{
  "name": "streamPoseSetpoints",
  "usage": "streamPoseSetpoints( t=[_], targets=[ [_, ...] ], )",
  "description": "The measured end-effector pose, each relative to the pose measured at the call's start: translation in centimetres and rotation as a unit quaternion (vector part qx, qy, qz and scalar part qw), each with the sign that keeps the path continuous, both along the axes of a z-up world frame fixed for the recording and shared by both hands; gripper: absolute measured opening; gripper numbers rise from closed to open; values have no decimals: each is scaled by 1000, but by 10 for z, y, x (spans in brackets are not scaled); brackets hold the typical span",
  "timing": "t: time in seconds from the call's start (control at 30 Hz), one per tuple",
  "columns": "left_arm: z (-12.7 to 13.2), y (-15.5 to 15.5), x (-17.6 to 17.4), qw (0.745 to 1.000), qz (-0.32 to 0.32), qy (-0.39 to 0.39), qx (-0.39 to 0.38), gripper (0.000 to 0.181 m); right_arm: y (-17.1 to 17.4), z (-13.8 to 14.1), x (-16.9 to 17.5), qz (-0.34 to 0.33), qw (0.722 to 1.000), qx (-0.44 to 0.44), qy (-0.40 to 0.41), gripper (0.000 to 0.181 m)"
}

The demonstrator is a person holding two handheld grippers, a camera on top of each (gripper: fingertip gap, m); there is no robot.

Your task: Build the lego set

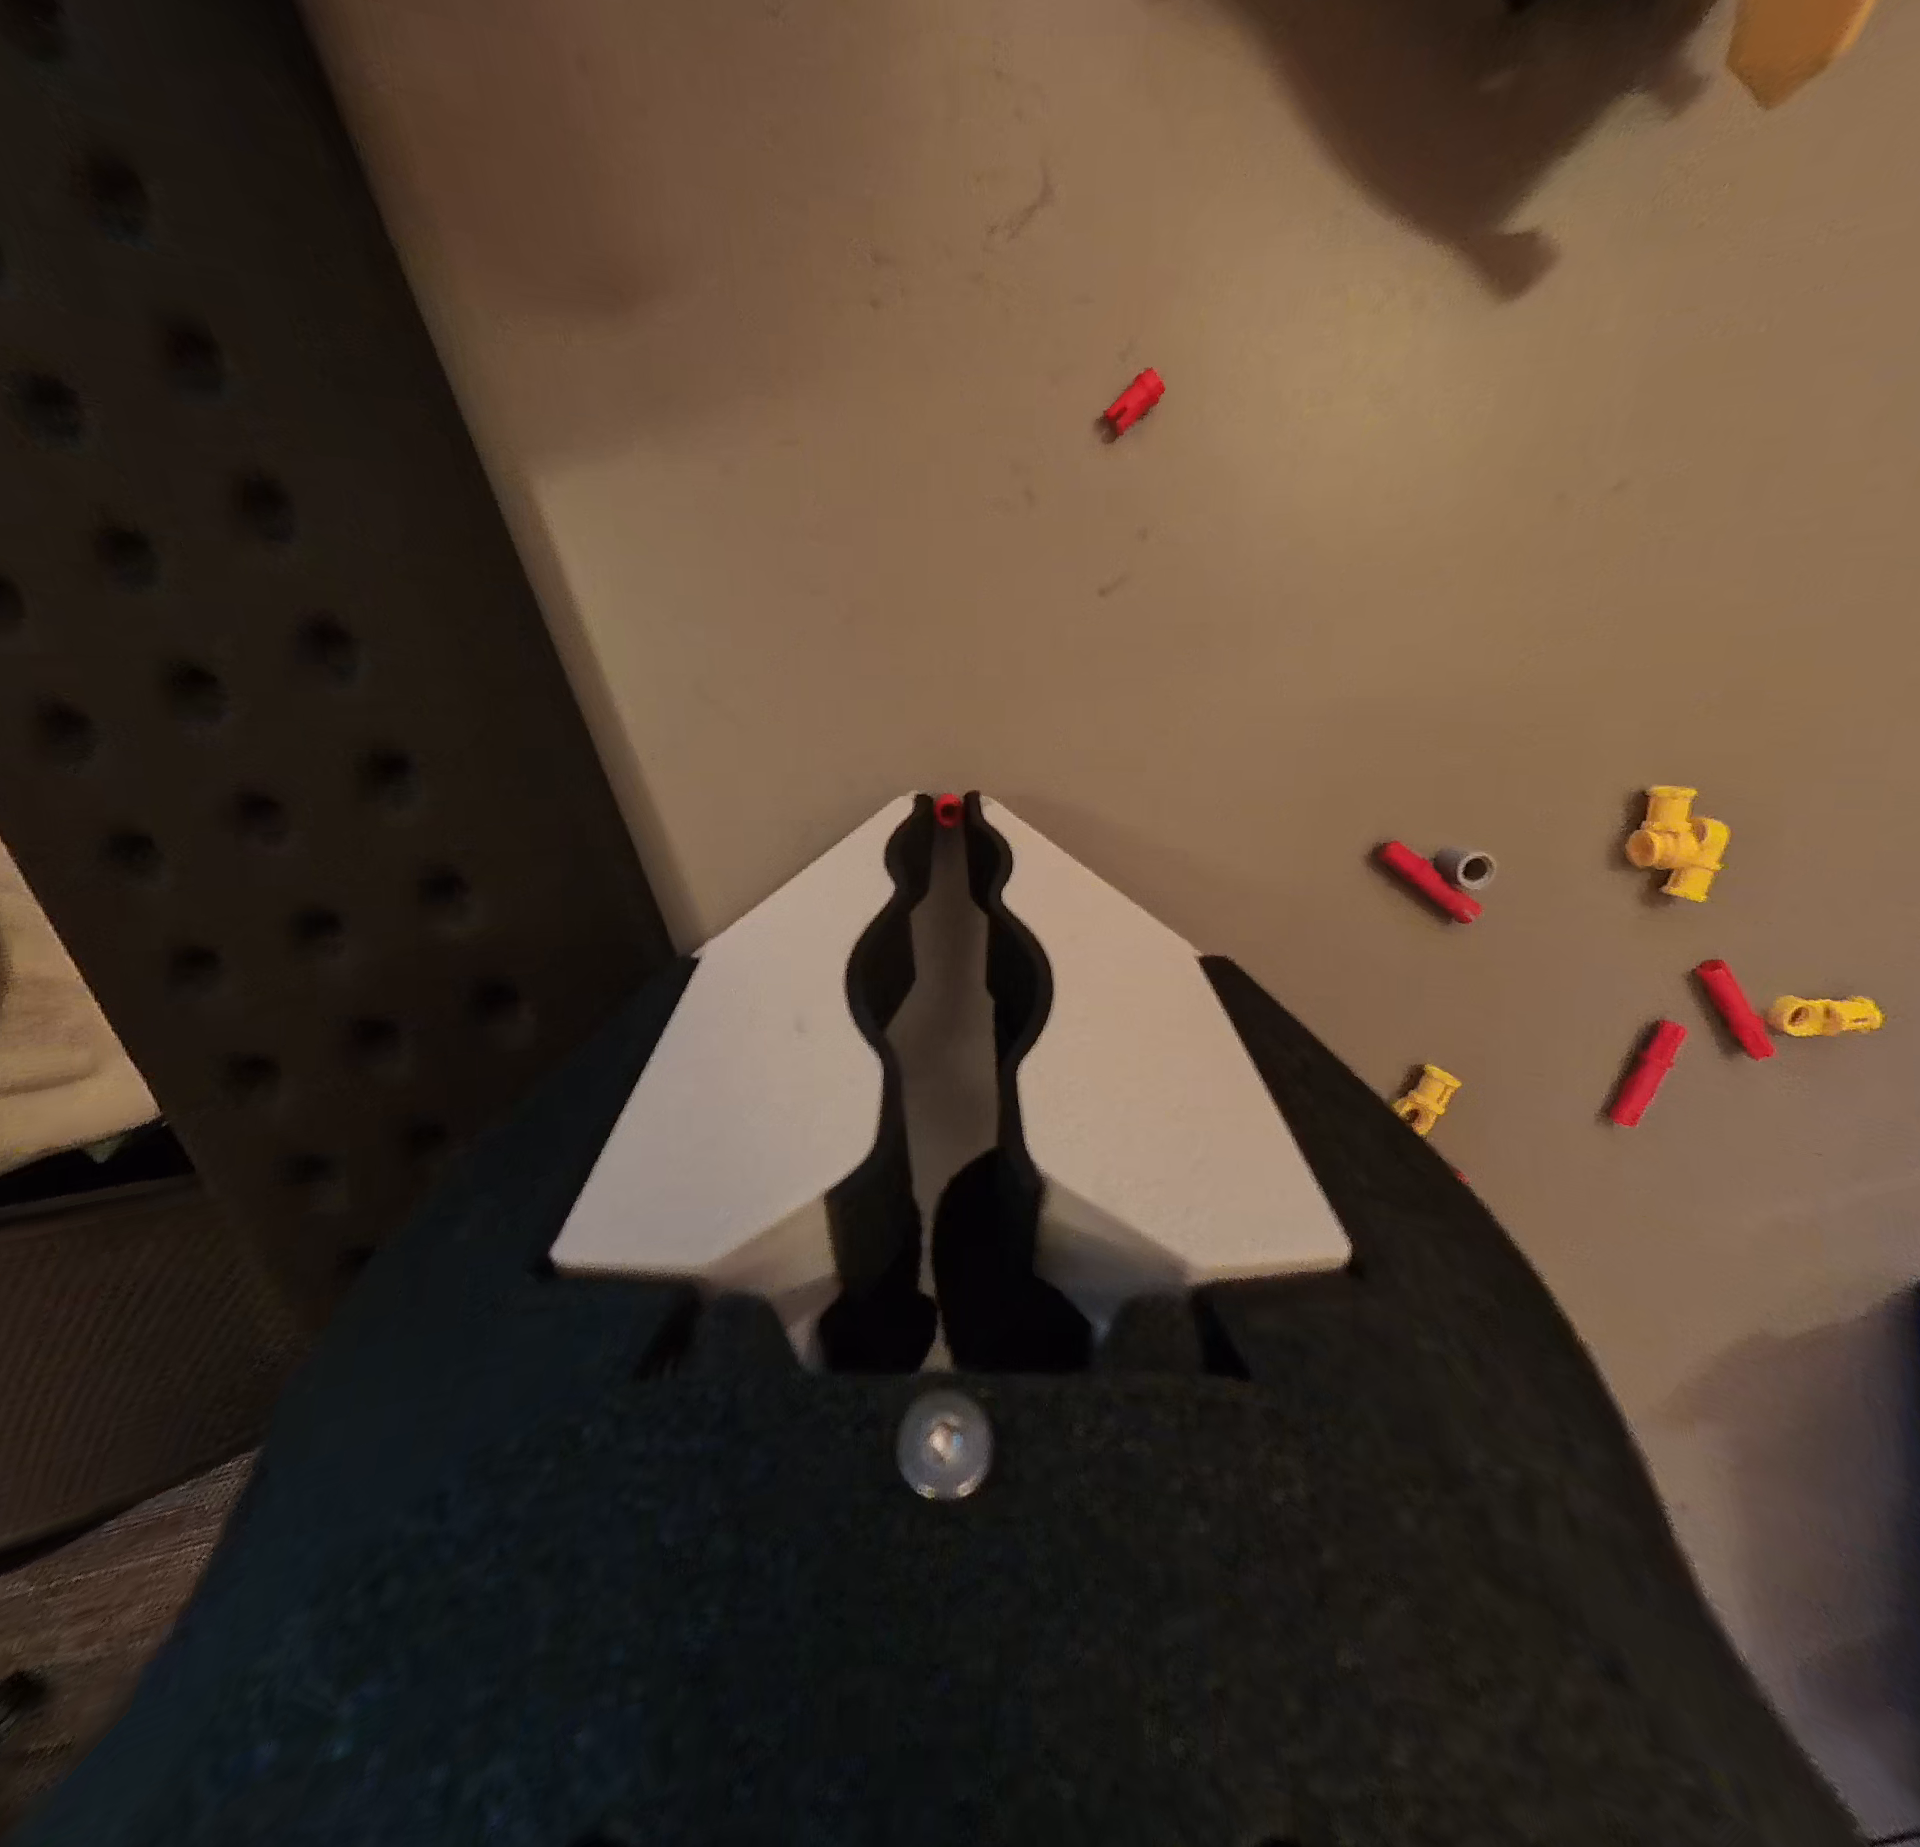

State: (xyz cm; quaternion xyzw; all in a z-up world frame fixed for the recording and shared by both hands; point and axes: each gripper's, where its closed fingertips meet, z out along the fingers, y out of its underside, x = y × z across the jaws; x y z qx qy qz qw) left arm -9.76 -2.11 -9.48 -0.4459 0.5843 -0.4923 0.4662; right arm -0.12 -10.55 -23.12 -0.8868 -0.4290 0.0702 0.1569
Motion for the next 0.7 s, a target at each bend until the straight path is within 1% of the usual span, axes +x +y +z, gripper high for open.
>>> streamPoseSetpoints(
  t=[0.1,0.17,0.23,0.27,0.37,0.43,0.47,0.57,0.7],
  targets=[
    [0,0,0,1000,-1,1,0,7,4,5,-1,8,1000,23,-5,5],
    [0,-1,0,1000,-2,0,2,7,10,17,-9,13,998,52,17,4],
    [0,-3,0,1000,-6,-2,9,7,22,44,-26,14,992,105,73,4],
    [1,-5,0,1000,-11,-5,13,7,28,63,-38,15,984,135,119,4],
    [8,-17,-3,999,-37,-28,27,7,41,115,-69,15,950,199,241,4],
    [12,-24,-5,997,-50,-43,37,7,48,141,-84,17,925,240,294,4],
    [12,-26,-5,997,-55,-46,39,7,50,149,-90,19,915,246,318,4],
    [13,-33,-5,996,-69,-51,40,7,53,159,-105,27,904,247,347,4],
    [12,-35,-6,995,-75,-47,43,7,58,155,-111,35,911,245,330,4]
  ],
)
